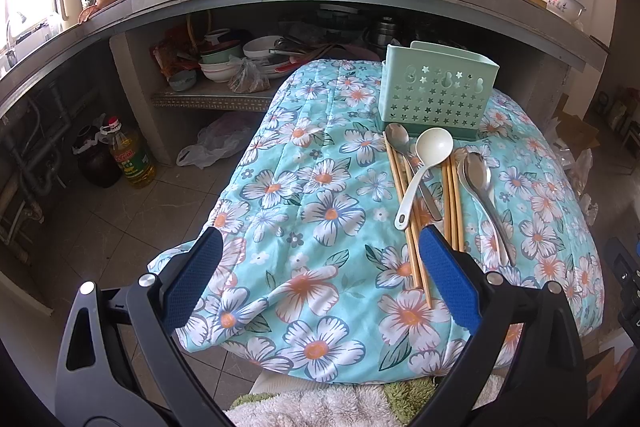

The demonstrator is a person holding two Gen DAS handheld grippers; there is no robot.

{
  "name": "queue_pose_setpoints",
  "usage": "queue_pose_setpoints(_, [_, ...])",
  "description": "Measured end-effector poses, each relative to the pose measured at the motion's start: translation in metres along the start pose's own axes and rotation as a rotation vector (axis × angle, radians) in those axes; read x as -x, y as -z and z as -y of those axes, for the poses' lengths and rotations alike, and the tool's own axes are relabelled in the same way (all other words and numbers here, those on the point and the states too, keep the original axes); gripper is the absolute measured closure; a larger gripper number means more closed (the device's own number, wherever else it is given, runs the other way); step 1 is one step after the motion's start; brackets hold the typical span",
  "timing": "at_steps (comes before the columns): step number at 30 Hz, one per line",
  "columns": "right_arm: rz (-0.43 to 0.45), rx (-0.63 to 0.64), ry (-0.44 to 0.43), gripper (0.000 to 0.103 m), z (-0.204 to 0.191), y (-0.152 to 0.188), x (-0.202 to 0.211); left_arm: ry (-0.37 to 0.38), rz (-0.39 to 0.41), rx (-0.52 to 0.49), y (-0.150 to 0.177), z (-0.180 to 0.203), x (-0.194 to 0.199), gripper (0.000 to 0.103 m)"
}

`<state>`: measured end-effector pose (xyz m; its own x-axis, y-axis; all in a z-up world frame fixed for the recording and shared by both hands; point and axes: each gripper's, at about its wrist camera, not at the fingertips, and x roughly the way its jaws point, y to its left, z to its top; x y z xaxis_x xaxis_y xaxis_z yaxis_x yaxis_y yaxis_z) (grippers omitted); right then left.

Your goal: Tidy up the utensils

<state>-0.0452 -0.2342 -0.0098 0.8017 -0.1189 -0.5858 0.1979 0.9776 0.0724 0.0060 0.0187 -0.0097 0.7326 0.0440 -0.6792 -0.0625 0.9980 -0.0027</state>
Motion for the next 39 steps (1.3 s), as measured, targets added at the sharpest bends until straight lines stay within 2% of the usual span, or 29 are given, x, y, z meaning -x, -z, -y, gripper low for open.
queue_pose_setpoints(9, [-0.001, 0.012, 0.008, 0.006, -0.002, 0.003, -0.007, 0.009, -0.015, -0.016, 0.004, 0.007, -0.007, 0.008])
queue_pose_setpoints(16, [-0.046, 0.066, 0.014, 0.006, -0.023, -0.003, -0.053, 0.011, -0.080, -0.108, 0.001, 0.022, -0.047, 0.008])
queue_pose_setpoints(24, [-0.045, 0.128, 0.057, 0.006, -0.042, -0.020, -0.092, 0.052, -0.133, -0.094, -0.009, 0.019, -0.090, 0.008])
queue_pose_setpoints(26, [-0.051, 0.147, 0.068, 0.006, -0.042, -0.022, -0.102, 0.081, -0.143, -0.092, -0.013, 0.017, -0.101, 0.008])
queue_pose_setpoints(29, [-0.059, 0.152, 0.047, 0.006, -0.040, -0.026, -0.115, 0.203, -0.117, -0.089, -0.019, 0.013, -0.114, 0.008])
queue_pose_setpoints(32, [-0.061, 0.114, -0.023, 0.006, -0.035, -0.032, -0.127, 0.311, -0.057, -0.058, -0.025, 0.010, -0.119, 0.008])
queue_pose_setpoints(36, [-0.071, 0.078, -0.099, 0.006, -0.036, -0.042, -0.141, 0.353, -0.063, -0.065, -0.037, 0.017, -0.134, 0.008])
queue_pose_setpoints(39, [-0.082, 0.055, -0.187, 0.006, -0.040, -0.052, -0.151, 0.364, -0.048, -0.091, -0.045, 0.022, -0.141, 0.008])
